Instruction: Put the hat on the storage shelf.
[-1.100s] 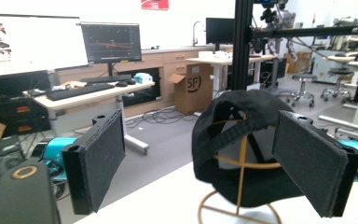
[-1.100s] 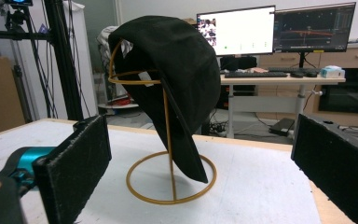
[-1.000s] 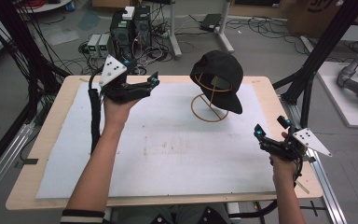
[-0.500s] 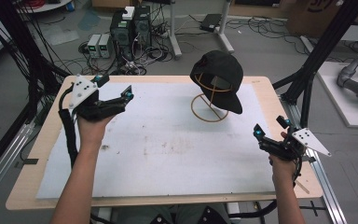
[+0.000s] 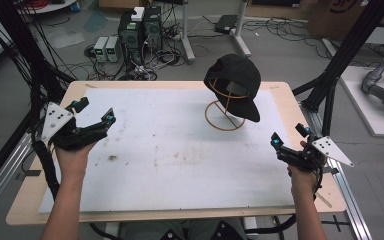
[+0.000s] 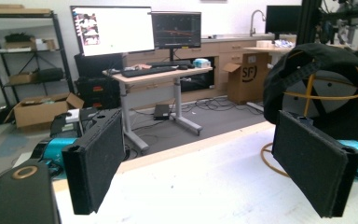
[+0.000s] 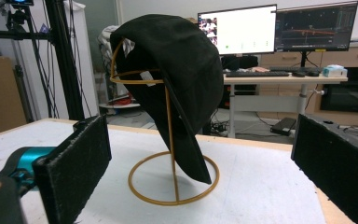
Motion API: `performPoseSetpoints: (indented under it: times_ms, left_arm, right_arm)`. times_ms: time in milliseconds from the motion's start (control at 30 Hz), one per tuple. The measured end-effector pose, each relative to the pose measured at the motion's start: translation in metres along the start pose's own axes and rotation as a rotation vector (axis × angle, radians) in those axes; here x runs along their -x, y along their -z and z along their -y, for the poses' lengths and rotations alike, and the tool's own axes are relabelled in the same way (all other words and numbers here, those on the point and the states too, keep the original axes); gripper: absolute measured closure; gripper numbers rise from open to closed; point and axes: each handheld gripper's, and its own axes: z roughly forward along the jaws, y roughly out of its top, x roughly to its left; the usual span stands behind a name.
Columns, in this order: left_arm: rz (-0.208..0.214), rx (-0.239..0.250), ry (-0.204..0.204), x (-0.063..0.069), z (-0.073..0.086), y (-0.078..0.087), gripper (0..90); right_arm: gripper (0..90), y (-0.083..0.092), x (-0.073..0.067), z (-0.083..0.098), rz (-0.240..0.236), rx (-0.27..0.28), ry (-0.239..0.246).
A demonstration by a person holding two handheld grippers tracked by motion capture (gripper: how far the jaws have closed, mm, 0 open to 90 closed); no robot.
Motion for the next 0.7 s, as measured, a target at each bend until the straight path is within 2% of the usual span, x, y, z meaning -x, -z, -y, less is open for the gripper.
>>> performPoseSetpoints:
  times_ms: [133, 267, 433, 700]
  left_arm:
    - [-0.031, -0.002, -0.011, -0.003, 0.012, 0.008, 17.6]
    - [-0.046, -0.017, 0.008, -0.009, 0.023, 0.014, 17.6]
    - [-0.062, -0.006, 0.018, -0.015, 0.032, 0.021, 17.5]
    - [-0.048, 0.01, 0.014, -0.018, 0.047, 0.023, 17.4]
  right_arm:
    - [4.2, -0.001, -0.001, 0.0, -0.002, 0.002, 0.007]
    - [4.2, -0.001, -0.001, -0.001, -0.005, 0.008, 0.009]
    - [4.2, -0.001, -0.001, -0.001, -0.004, 0.005, 0.006]
    - [4.2, 0.0, -0.001, 0.001, -0.003, 0.002, 0.005]
